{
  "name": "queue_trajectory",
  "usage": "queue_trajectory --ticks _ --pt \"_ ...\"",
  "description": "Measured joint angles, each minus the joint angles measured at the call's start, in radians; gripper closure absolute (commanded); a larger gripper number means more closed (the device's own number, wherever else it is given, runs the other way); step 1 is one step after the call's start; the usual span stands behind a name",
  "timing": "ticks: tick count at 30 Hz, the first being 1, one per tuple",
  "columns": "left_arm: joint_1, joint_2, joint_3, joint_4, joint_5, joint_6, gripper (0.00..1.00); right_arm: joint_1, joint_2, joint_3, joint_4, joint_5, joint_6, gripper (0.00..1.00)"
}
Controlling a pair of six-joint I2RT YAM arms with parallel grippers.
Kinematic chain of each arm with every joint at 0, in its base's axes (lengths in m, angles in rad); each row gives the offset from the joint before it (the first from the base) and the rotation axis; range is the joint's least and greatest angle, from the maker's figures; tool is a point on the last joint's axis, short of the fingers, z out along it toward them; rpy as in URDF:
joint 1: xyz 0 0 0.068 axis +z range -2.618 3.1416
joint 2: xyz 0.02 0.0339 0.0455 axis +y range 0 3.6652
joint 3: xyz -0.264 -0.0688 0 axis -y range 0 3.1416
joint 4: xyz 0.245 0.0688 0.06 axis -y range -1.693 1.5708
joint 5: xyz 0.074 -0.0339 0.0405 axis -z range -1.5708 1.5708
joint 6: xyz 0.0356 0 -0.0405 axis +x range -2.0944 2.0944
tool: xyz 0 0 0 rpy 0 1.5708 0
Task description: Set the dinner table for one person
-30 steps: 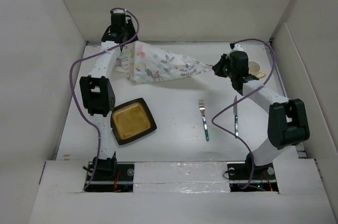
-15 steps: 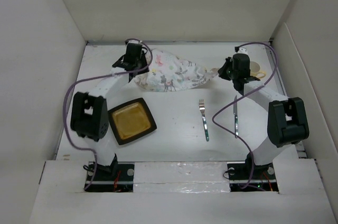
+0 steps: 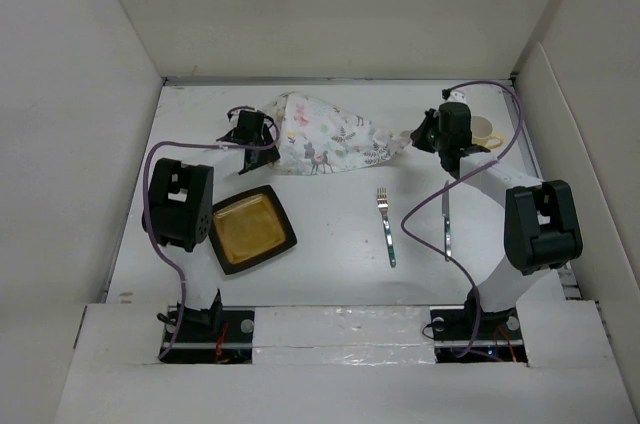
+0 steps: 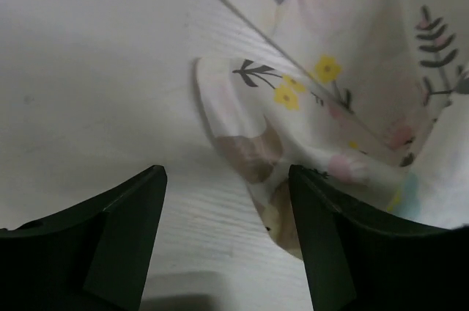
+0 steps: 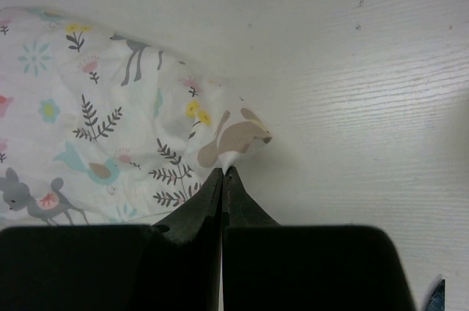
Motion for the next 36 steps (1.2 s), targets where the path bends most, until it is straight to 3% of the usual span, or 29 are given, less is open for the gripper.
queue_trajectory --ticks 4,5,6,7,12,16,22,25,29,33,36 --pt "-0.001 0.044 0.084 -0.004 0.011 -0.003 0.52 0.0 0.0 0.0 0.006 -0.02 0.0 1.0" --pt "0.0 0.058 0.101 -0.005 0.011 -0.002 0.78 0.0 0.0 0.0 0.008 -0.024 0.0 1.0" --pt "0.0 0.073 0.115 -0.005 0.009 -0.006 0.95 0.0 0.0 0.0 0.013 -0.031 0.002 1.0" --pt "0.0 0.088 0.126 -0.005 0.006 -0.004 1.0 0.0 0.0 0.0 0.021 -0.035 0.002 1.0" --pt "0.0 0.113 0.174 -0.042 0.003 0.006 1.0 0.004 0.0 0.015 0.036 -0.068 0.009 1.0" --pt "0.011 0.1 0.29 -0.099 0.01 0.014 1.0 0.025 0.005 0.129 -0.012 -0.089 0.01 1.0" --pt "0.084 0.055 0.732 -0.251 0.028 0.06 1.0 0.088 -0.001 0.455 -0.076 -0.107 -0.008 1.0" --pt "0.14 -0.029 0.881 -0.263 0.029 0.07 1.0 0.108 -0.049 0.514 -0.073 -0.12 -0.018 1.0" --pt "0.18 -0.309 0.708 -0.206 0.004 0.065 1.0 0.118 -0.192 0.388 -0.045 -0.118 -0.031 1.0" --pt "0.158 -0.626 0.297 -0.081 -0.026 0.035 1.0 0.132 -0.303 0.16 -0.011 -0.109 -0.033 1.0" --pt "0.158 -0.695 0.155 -0.079 -0.042 0.016 1.0 0.133 -0.301 0.108 -0.068 -0.101 -0.041 1.0"
